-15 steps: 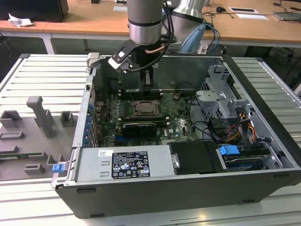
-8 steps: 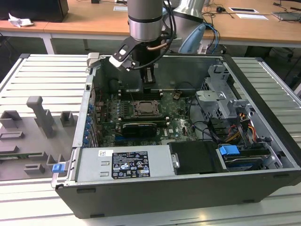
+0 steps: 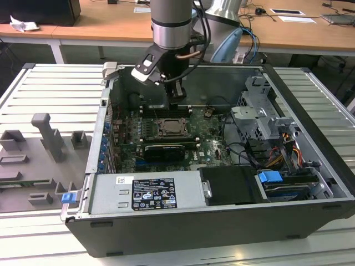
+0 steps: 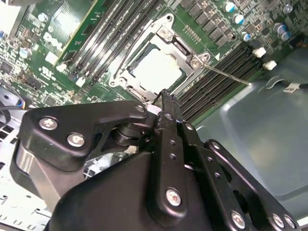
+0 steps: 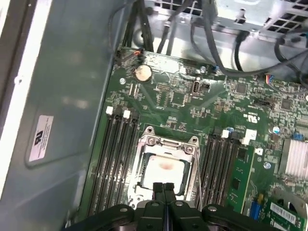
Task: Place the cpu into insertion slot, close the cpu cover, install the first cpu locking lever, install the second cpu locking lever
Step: 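Install the first cpu locking lever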
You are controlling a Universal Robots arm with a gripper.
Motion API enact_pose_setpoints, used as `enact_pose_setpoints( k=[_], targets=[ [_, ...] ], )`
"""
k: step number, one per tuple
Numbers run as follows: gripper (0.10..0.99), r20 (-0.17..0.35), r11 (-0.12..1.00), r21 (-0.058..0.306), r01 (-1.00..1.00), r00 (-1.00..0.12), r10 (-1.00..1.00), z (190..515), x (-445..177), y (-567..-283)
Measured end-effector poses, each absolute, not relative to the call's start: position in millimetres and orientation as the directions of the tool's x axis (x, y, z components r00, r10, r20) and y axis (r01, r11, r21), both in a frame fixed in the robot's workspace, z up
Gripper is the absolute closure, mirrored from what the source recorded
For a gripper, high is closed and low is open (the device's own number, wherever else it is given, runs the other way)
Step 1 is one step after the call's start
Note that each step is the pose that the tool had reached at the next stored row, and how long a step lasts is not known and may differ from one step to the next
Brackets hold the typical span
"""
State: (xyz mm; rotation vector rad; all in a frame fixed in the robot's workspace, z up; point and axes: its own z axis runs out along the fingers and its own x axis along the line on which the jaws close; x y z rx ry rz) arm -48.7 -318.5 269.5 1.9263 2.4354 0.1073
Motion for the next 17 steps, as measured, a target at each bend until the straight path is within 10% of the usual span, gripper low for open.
enact_pose_setpoints(
  k=[17],
  targets=[
    [0.980, 0.015, 0.522, 0.075, 0.850, -0.524, 0.852, 269.3, -48.7, -318.5]
  ],
)
